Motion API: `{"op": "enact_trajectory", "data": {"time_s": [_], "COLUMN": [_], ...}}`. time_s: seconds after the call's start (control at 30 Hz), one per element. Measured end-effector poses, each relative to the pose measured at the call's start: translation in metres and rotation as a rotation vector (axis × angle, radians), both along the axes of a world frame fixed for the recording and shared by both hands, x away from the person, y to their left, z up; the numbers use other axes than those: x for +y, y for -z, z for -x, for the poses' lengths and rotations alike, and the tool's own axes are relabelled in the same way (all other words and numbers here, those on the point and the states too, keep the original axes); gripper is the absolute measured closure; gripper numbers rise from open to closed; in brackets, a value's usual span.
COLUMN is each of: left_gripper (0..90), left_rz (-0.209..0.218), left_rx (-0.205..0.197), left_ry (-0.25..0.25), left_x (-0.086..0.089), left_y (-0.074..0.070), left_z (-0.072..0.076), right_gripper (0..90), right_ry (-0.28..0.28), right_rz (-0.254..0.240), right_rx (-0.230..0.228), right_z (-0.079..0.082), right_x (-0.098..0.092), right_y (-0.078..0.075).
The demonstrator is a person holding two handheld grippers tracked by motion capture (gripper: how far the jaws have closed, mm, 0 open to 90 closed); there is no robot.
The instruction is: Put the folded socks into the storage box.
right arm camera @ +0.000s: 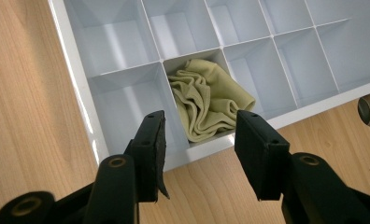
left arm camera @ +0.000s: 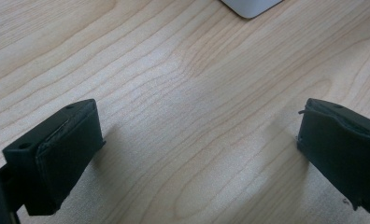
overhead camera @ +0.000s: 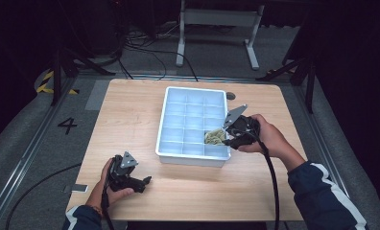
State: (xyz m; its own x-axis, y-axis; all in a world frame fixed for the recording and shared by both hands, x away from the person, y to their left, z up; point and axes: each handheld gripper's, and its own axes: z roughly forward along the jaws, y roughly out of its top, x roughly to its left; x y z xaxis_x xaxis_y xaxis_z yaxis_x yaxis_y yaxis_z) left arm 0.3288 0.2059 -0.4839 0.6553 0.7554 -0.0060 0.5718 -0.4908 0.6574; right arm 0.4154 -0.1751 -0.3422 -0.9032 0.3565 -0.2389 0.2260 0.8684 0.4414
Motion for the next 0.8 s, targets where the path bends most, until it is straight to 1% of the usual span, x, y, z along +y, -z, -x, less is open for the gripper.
{"op": "enact_trajectory", "data": {"time_s": [0.03,0.07,0.13,0.2,0.37,0.4,0.5,0.63,0.77,0.8], "left_gripper": [0.3,0.4,0.4,0.4,0.3,0.3,0.4,0.3,0.4,0.3], "left_rz": [-0.001,-0.001,-0.001,-0.007,0.000,-0.007,-0.006,-0.006,-0.008,-0.004], "left_rx": [0.000,0.000,0.001,-0.002,0.002,-0.002,-0.001,0.000,0.000,0.002], "left_ry": [0.000,0.000,-0.001,0.005,-0.001,0.005,0.003,0.003,0.001,0.000], "left_x": [0.000,0.000,0.000,0.000,0.000,0.000,0.000,0.000,0.000,0.000], "left_y": [0.000,0.000,0.000,0.000,0.000,0.000,0.000,0.000,0.000,0.000], "left_z": [0.000,0.000,0.000,0.000,0.000,0.000,0.000,0.000,0.000,0.000], "right_gripper": [54.3,54.3,54.1,53.7,52.6,52.0,51.6,50.3,49.0,48.6], "right_ry": [0.002,0.002,0.007,0.008,0.009,0.011,0.013,0.014,0.022,0.026], "right_rz": [-0.007,-0.007,-0.022,-0.029,-0.055,-0.057,-0.072,-0.072,-0.101,-0.095], "right_rx": [-0.008,-0.008,-0.012,-0.017,-0.029,-0.036,-0.040,-0.047,-0.047,-0.053], "right_z": [0.001,0.001,0.004,0.007,0.014,0.015,0.019,0.026,0.030,0.032], "right_x": [-0.002,-0.002,-0.007,-0.011,-0.024,-0.026,-0.033,-0.040,-0.048,-0.051], "right_y": [0.000,0.000,0.000,0.001,0.002,0.002,0.003,0.004,0.005,0.007]}}
